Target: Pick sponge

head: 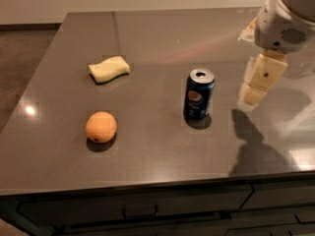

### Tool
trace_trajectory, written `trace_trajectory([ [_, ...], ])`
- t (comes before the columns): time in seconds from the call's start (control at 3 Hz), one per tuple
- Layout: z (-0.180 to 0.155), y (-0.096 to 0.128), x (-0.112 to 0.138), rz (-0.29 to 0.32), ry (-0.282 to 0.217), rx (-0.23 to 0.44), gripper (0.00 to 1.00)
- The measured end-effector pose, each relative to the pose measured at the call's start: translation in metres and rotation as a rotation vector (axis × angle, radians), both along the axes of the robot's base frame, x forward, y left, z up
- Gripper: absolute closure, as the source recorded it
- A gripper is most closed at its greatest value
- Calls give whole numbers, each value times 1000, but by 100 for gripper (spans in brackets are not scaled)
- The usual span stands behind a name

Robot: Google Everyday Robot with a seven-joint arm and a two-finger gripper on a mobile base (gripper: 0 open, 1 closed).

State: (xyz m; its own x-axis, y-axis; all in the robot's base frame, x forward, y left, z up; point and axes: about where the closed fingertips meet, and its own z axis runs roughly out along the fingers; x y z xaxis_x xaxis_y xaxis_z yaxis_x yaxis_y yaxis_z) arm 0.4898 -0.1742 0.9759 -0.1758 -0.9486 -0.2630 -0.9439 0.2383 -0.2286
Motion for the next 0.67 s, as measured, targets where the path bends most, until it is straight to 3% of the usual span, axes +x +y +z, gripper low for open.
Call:
trace_trajectory([
  [0.67, -13, 65, 72, 12, 7, 80, 0],
])
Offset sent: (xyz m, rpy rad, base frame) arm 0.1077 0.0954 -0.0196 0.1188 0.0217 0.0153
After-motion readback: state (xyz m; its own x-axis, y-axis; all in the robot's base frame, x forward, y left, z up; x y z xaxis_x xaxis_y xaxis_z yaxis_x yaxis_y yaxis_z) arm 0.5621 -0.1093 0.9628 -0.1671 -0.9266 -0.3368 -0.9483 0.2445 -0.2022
